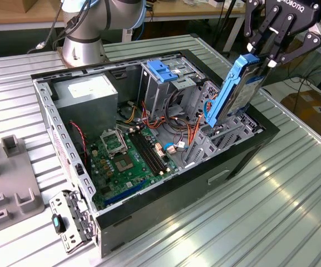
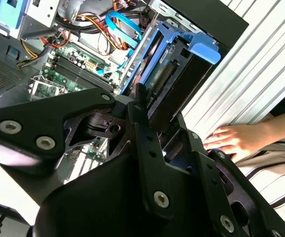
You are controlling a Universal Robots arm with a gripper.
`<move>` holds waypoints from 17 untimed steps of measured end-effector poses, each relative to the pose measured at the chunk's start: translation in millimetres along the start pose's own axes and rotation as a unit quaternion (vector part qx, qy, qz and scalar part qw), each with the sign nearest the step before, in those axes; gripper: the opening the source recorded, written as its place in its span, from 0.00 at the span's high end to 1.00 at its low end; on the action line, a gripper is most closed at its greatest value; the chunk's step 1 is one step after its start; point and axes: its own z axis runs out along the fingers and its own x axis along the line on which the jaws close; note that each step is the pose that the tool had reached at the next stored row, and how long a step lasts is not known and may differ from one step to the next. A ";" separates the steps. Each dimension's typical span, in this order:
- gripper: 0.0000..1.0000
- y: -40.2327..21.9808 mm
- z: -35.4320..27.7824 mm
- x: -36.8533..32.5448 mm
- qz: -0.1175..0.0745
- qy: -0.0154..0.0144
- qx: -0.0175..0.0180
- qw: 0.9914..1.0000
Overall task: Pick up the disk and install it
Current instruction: 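Insert the disk into the insertion slot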
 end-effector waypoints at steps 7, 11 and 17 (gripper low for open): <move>0.65 0.7 8.7 1.6 -0.005 0.000 0.000 1.000; 0.65 1.8 12.4 1.6 -0.005 0.003 0.000 1.000; 0.65 2.1 12.8 1.6 -0.006 0.004 -0.003 1.000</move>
